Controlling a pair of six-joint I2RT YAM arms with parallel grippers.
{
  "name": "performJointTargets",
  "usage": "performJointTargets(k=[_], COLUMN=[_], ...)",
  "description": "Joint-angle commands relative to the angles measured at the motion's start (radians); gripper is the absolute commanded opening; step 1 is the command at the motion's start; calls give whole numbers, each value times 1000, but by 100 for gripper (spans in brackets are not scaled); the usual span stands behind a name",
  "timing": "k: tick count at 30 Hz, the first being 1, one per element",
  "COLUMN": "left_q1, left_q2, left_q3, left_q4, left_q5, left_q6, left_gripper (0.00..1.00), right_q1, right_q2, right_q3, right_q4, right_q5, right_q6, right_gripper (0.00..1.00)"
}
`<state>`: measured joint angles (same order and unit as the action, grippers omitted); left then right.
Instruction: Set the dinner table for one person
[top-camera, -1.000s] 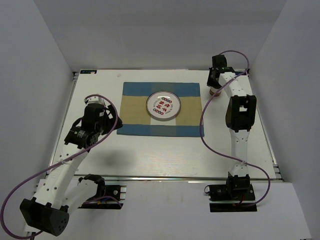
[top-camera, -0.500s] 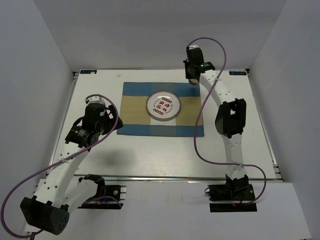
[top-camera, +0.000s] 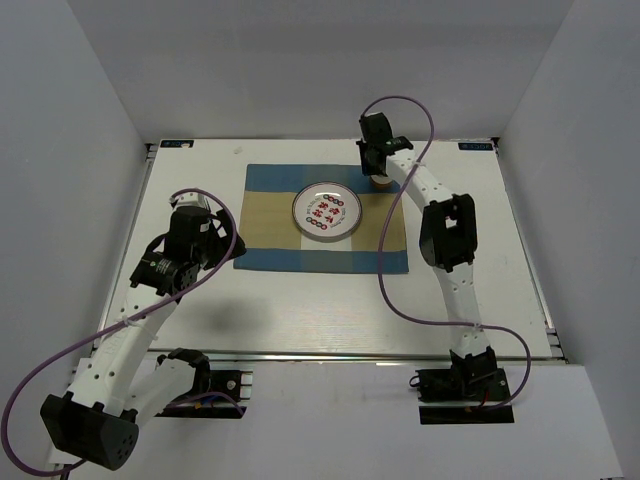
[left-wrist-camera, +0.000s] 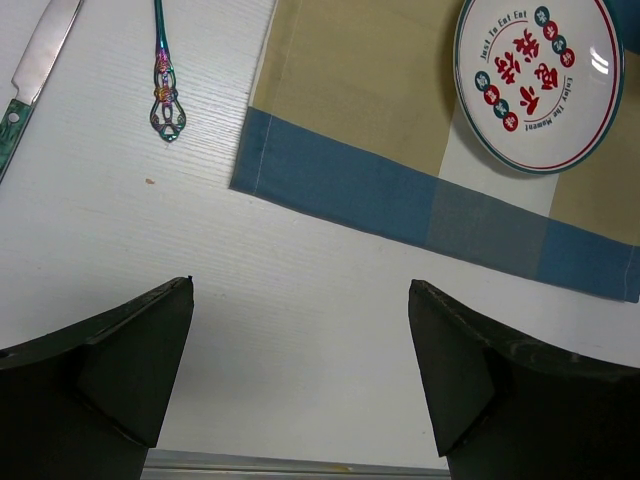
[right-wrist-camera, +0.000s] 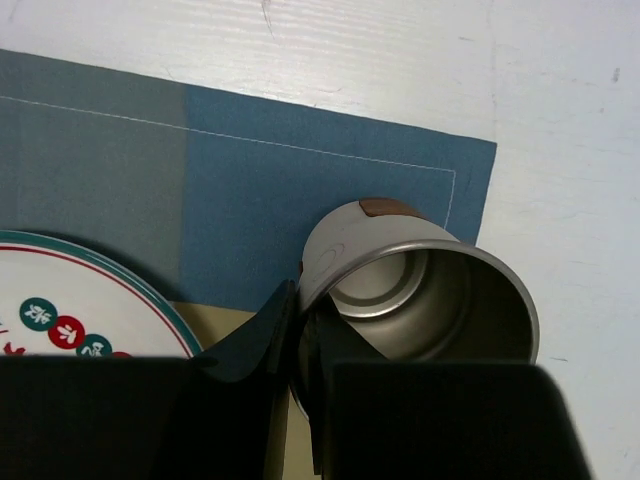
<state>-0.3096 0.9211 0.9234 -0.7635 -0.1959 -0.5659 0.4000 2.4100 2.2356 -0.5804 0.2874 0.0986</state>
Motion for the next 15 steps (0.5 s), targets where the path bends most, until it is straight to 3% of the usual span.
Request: performJointTargets(k=[1,3,4,6,8,12,15], left_q1=[-2,-2,-2,-2,-2,-2,15], left_q2=[-19,-18,-18,-15,-13,19,56], left_q3=[-5,-5,-5,-3,-3,2,9], left_q4=[-5,-5,-7,-8,-10,-22,-39], left_q5=[-11,-11,-13,-16,-20,-43,-92], left_q6=[-3,-3,-2,-3,-3,-12,-41], left_gripper=[98,98,98,98,98,98,98], right_q1=[-7,-9,-7,-4,-4,-4,3], right_q2=[-3,-12,-21,-29,-55,-176,-348], right_q3=[22,6,4,7,21,-5,-115], right_q4=[25,36,39,40,42,73,122], right_q5=[-25,-43,-56,-59,-59,-56,-70], right_q6=[18,33,38,50,67,105,112], right_gripper=[2,11,25,72,89,89,89])
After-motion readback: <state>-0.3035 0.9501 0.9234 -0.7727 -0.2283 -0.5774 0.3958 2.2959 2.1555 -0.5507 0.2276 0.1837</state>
